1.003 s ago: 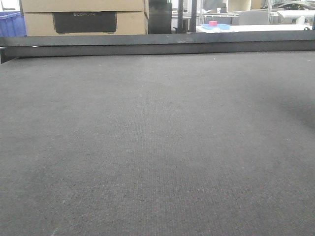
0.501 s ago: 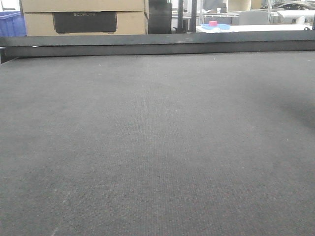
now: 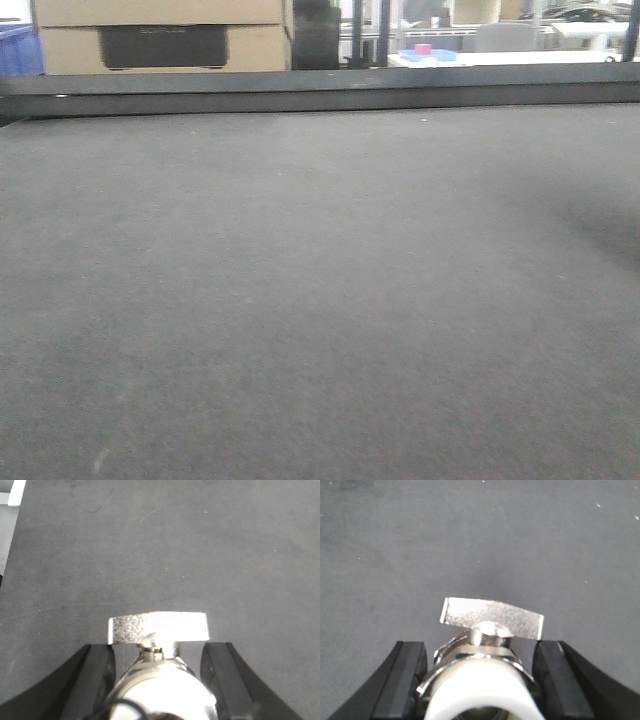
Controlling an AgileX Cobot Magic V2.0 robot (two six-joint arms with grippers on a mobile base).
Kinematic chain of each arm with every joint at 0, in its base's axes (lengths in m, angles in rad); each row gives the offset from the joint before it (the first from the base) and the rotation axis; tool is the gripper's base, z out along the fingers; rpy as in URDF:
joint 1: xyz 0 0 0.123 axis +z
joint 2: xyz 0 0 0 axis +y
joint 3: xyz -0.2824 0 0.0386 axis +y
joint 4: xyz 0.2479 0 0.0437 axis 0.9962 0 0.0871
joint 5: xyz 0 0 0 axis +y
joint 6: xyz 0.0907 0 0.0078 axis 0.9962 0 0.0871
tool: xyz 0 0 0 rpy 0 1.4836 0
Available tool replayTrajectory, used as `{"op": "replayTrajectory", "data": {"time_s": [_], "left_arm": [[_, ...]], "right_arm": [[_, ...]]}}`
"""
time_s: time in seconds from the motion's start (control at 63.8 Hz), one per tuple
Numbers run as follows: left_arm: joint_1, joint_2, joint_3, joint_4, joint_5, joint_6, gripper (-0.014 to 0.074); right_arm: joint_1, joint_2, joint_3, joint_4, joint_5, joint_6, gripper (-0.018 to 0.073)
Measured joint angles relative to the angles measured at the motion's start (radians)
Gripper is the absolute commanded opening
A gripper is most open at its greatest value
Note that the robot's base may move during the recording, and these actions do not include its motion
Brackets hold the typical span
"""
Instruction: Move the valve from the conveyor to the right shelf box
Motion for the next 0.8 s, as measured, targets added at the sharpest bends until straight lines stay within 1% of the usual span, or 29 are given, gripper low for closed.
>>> {"op": "replayTrajectory", "data": {"time_s": [0.282,0.799], "left_arm": [[0.000,0.000,0.000,-0.002,0.000,0.000,-0.0111],[0.000,0.000,0.000,-0.002,-0.002,0.000,-0.0111]], "right_arm": [[0.000,0.000,0.000,0.000,-0.032,0.000,-0.0154],[0.000,0.000,0.000,0.000,-0.034,0.000,-0.0154]]}}
